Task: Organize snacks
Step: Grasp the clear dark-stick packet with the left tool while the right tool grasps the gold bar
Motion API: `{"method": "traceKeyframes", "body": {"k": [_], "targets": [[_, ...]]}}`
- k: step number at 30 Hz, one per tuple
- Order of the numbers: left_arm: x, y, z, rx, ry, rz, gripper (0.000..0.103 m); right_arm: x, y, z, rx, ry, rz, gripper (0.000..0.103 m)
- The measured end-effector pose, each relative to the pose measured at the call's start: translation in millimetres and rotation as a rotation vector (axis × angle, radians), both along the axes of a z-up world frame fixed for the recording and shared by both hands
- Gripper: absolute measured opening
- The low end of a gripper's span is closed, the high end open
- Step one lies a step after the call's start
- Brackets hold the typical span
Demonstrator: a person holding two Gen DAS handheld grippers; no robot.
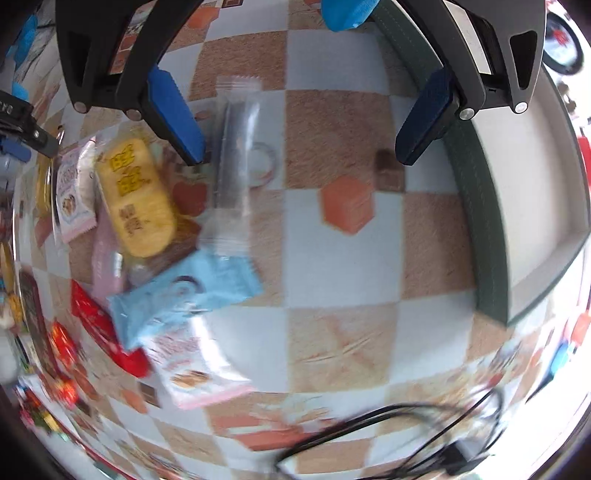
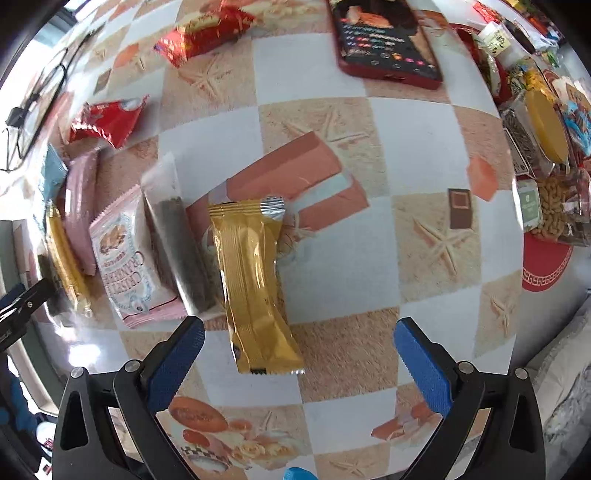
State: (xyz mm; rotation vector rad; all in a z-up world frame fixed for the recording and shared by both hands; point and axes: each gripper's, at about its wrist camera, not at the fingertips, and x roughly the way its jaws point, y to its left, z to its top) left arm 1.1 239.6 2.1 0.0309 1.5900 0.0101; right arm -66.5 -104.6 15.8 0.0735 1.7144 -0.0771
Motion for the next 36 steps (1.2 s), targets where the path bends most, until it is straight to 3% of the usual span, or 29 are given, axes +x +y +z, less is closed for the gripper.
{"method": "traceKeyframes", "body": {"k": [5,9,17,25,28,29,31,32,34,35,36], "targets": [[9.5,-8.5,-5.8,0.006,0.029,-0.038,0.103,6.1,10.7,-7.6,-0.031,0.029,0.035,0.103],[-20.6,-20.0,1.3,0.007,0.027,-0.037,0.103,6.5,0.0,-9.7,0.011,0.022,-0.002,0.103],[-24.5,-24.6,-4.3,0.011,0.053,-0.031,0.103,9.5,-6.9,-2.5,0.02,0.033,0.009,0.103],[-15.1,-39.0,-10.3,0.032,0.08,-0.062,0.103,27.1,-1.5,-23.8,-0.02,0.018,0.033,0.103],[-15.8,-51.5,-7.4,0.022,0.072,-0.102,0.093,27.3,5.7,-20.4,-0.019,0.005,0.045,0.094],[-15.5,-54.1,-5.7,0.021,0.07,-0.113,0.09,27.7,8.1,-17.7,-0.018,0.001,0.05,0.087],[-14.2,-61.9,-0.2,0.009,0.064,-0.145,0.074,29.9,12.5,-11.9,-0.018,-0.011,0.065,0.074],[-12.0,-64.3,2.4,0.011,0.063,-0.152,0.068,31.1,13.5,-9.4,-0.018,-0.015,0.068,0.062],[-8.5,-69.0,8.6,0.008,0.05,-0.169,0.04,35.9,11.9,-1.0,-0.014,-0.028,0.069,0.034],[-3.2,-68.3,13.5,0.012,0.047,-0.177,0.031,37.2,12.4,0.6,-0.008,-0.029,0.066,0.026],[-1.6,-68.2,15.0,0.005,0.051,-0.181,0.019,36.3,13.6,0.2,0.005,-0.027,0.054,0.026]]}}
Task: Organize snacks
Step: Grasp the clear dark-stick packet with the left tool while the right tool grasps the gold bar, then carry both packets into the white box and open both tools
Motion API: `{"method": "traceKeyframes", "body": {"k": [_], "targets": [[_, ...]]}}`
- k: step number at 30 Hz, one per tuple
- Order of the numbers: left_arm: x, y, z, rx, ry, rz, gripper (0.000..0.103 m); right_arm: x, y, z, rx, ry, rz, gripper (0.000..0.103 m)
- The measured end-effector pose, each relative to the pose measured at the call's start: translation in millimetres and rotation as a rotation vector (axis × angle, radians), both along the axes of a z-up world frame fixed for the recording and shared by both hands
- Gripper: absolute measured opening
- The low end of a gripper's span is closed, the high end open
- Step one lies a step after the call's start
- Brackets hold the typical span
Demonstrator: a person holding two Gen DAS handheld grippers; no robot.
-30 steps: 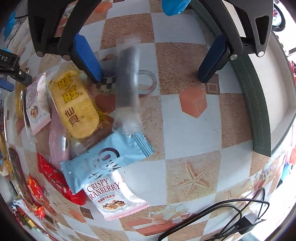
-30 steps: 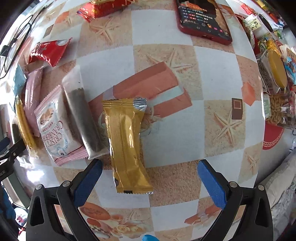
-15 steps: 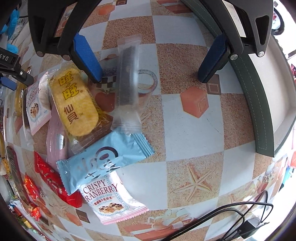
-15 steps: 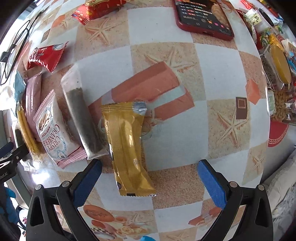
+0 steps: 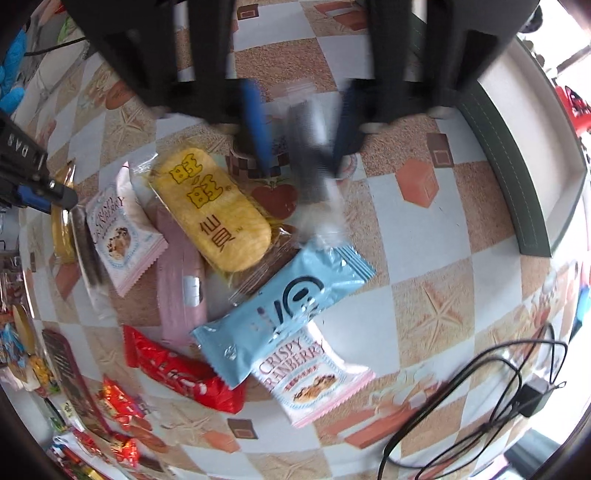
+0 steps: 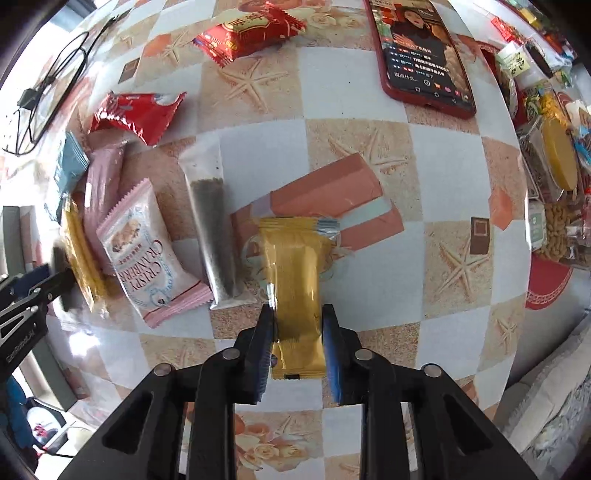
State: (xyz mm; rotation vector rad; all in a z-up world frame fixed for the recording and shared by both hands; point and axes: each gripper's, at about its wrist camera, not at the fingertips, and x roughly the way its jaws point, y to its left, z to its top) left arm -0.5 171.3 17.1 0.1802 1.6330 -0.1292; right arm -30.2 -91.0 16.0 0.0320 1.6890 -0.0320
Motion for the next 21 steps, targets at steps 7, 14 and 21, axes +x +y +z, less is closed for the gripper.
{"method": "traceKeyframes", "body": {"k": [7,14,21], "targets": [[-5.2,13.3,30.4,-0.111,-0.022,0.022,0.017,-8.5,-17.9,14.4,0.106,-0.025,-0.077,0.026],[-19.4,31.1,57.7,-0.153,-0.056,0.021,0.017,-21.7,-11.1,36.4,0.159,-0.057,-0.094,0.026],[-46.2,59.8,91.7,-0.185,-0.113,0.034,0.017,-13.9,22.4,62.5,0.194,-0.082,-0.032,0.026]]}}
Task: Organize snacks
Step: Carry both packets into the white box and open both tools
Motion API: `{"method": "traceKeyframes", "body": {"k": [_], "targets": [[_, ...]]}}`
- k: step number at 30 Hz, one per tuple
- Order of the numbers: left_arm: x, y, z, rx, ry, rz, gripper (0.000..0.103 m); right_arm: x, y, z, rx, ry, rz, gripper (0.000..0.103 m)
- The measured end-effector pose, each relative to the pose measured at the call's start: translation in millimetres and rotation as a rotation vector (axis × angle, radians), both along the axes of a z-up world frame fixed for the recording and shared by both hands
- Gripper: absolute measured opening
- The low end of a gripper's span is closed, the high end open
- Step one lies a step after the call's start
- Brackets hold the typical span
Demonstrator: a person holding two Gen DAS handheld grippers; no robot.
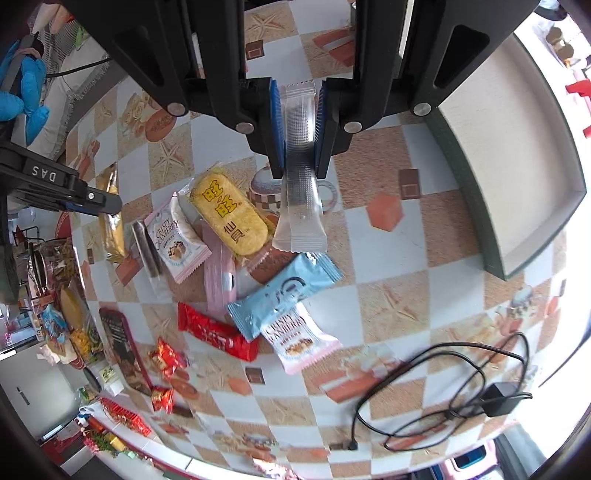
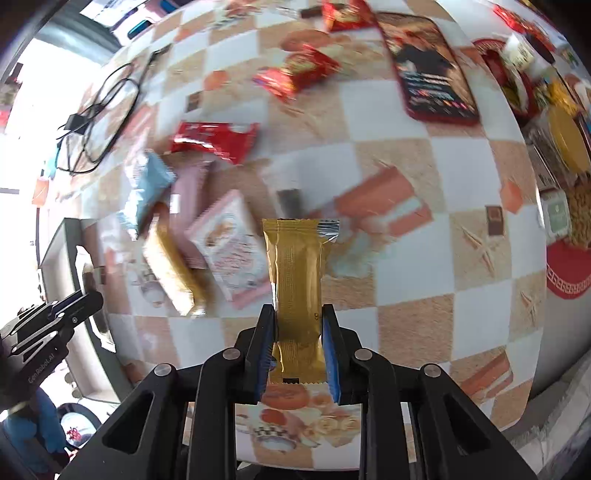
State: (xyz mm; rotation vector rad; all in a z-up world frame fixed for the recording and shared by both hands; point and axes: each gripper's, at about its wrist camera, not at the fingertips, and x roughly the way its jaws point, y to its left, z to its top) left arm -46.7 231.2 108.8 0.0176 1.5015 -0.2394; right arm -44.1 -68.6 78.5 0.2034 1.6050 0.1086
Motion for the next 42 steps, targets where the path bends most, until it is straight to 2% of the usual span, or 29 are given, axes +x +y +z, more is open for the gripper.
{"method": "traceKeyframes", "body": {"k": [6,8,16,28,42], "targets": [[6.1,22.8,2.1,0.001,-0.034,0.053,0.017,13.1,48.3,13.6,0.02,-0.02,0.083,0.026],[4.9,30.4,3.5,0.0,-0.04,0.078,0.017,12.3,68.7,5.1,0.013,-0.027,0.113,0.026],[-9.2,94.5,11.5,0.0,-0.061,0.2,0.017,18.6,140.7,8.0,0.038,-0.043,0.25,0.026],[-33.7,167.5,-1.0,0.006,-0.042,0.332,0.017,16.4,249.8,8.6,0.082,-0.056,0.426,0.026],[-55.1,216.7,-21.7,0.02,0.001,0.415,0.017,6.0,353.6,2.1,0.138,-0.041,0.568,0.026]]}}
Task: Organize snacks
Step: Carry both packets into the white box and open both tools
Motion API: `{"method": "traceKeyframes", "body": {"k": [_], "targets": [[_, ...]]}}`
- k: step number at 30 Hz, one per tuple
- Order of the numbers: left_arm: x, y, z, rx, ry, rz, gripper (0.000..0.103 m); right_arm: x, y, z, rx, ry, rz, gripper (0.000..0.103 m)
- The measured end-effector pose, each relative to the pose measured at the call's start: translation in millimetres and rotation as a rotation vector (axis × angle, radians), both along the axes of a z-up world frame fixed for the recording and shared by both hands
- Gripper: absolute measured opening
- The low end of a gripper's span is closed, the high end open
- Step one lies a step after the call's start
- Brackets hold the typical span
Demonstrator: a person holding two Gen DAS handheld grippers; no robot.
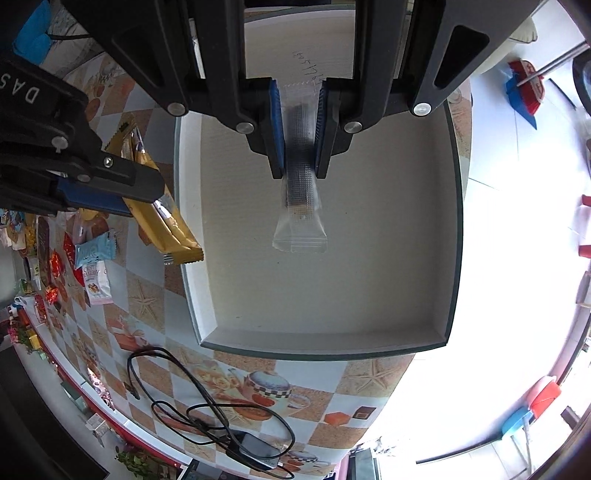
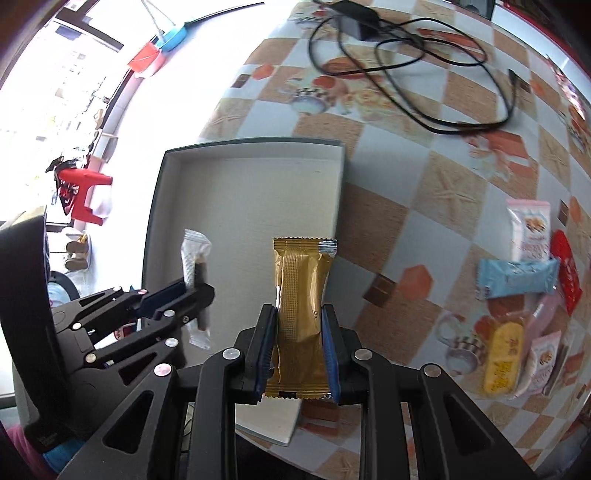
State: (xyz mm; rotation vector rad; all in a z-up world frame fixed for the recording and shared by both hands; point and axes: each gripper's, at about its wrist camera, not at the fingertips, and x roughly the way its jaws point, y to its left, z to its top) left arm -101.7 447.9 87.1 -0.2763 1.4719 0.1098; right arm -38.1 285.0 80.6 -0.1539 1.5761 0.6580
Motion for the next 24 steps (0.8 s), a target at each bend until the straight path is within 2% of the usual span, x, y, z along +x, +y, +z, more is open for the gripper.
{"method": "traceKeyframes", "body": {"k": [11,13,15,17,18,19,20,22,23,24], "targets": [[-11.8,20.2,-11.1,0.005,0.029,0.034,0.017,-5.7,46.9,-16.8,-0.019,0.021,0.056,0.026],[-12.7,20.6,-11.5,0.012,0.03,0.033,0.018,-7.2,51.4,-21.1,-0.023,0.025,0.062,0.026],[-13.4,21.2,-11.8,0.021,0.032,0.033,0.024,-5.8,54.6,-23.4,-0.024,0.031,0.067,0.026],[-14.4,21.5,-11.8,0.031,0.037,0.035,0.043,-4.3,58.0,-26.1,-0.029,0.039,0.066,0.027],[-15.3,20.9,-11.7,0.045,0.036,0.04,0.062,-3.8,58.5,-27.7,-0.032,0.043,0.065,0.027],[-16.4,21.2,-9.8,0.064,0.029,0.047,0.074,-3.0,59.5,-29.2,-0.035,0.047,0.065,0.027],[-17.3,21.3,-8.8,0.078,0.025,0.048,0.078,-1.8,59.2,-29.8,-0.036,0.053,0.064,0.028],[-18.2,21.9,-7.3,0.089,0.025,0.047,0.079,3.0,56.1,-30.4,-0.034,0.059,0.051,0.057],[-17.8,21.7,-7.6,0.093,0.035,0.047,0.079,5.6,52.4,-29.4,-0.042,0.047,0.042,0.076],[-17.3,21.6,-7.8,0.083,0.04,0.046,0.079,8.1,49.7,-28.8,-0.045,0.037,0.033,0.083]]}}
